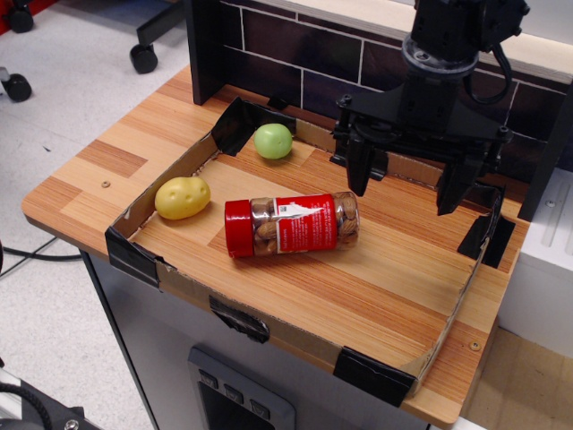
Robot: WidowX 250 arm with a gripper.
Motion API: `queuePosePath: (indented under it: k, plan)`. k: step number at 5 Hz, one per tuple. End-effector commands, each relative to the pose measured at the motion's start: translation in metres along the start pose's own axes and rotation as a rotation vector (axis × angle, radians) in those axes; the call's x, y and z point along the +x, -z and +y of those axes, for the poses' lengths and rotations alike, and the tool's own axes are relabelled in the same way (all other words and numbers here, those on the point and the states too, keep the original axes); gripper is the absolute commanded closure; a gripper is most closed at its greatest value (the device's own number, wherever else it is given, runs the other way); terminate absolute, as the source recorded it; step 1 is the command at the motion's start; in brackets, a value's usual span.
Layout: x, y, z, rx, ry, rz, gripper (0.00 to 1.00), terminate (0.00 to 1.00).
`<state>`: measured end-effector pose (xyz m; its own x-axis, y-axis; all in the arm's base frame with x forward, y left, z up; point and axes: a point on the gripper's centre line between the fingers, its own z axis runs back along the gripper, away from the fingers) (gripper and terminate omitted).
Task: Upright basil bottle
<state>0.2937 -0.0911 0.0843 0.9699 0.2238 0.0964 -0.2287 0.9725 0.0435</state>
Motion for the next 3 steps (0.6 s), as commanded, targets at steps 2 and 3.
queuePosePath:
  k: [2,3]
  plan:
    - [-0.008,-0.003,0.028,0.019,0.215,-0.044,0.00,0.00]
    - [-0.006,-0.006,0.058,-0.006,0.381,-0.071,0.00,0.00]
